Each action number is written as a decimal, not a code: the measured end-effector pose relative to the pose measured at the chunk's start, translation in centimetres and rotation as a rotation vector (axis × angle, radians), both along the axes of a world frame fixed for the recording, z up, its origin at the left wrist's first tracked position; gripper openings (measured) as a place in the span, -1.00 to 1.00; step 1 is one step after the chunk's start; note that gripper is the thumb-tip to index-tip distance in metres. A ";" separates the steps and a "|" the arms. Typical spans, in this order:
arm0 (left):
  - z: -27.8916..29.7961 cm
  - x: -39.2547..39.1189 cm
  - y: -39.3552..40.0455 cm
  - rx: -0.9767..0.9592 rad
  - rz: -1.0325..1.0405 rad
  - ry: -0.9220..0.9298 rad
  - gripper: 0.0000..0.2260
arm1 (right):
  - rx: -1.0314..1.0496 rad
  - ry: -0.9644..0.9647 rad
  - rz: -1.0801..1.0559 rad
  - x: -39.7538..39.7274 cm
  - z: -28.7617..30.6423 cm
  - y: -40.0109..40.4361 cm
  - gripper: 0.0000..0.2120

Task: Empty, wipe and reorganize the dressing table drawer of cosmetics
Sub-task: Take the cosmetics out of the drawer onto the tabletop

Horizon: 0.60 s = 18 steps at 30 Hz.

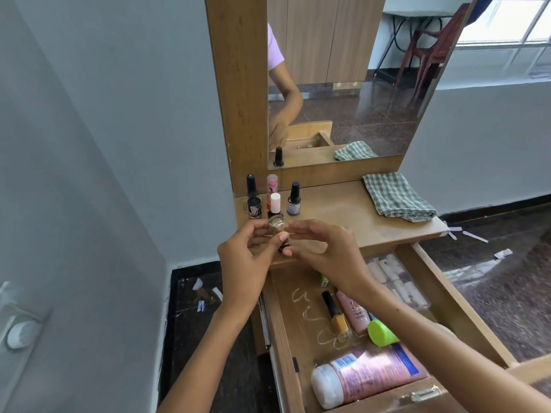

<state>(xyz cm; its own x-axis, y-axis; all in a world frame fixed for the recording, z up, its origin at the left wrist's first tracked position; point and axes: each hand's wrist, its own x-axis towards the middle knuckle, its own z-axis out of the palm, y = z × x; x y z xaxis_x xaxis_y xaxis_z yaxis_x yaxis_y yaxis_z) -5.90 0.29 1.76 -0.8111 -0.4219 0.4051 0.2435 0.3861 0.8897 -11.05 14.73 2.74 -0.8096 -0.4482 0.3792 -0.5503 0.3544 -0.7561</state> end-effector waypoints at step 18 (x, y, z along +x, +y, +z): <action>-2.7 1.6 0.2 -0.754 -0.015 -0.120 -0.70 | 0.105 0.109 -0.223 -2.7 -0.2 0.9 -0.75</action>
<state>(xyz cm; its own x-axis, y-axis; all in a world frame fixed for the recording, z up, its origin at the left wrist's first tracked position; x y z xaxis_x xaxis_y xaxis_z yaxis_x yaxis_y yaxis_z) -4.33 0.48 -0.93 -0.8714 -0.0547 0.4876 0.1713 0.8973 0.4069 -13.79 15.59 2.56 -0.8498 -0.3049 0.4299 -0.5257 0.5495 -0.6494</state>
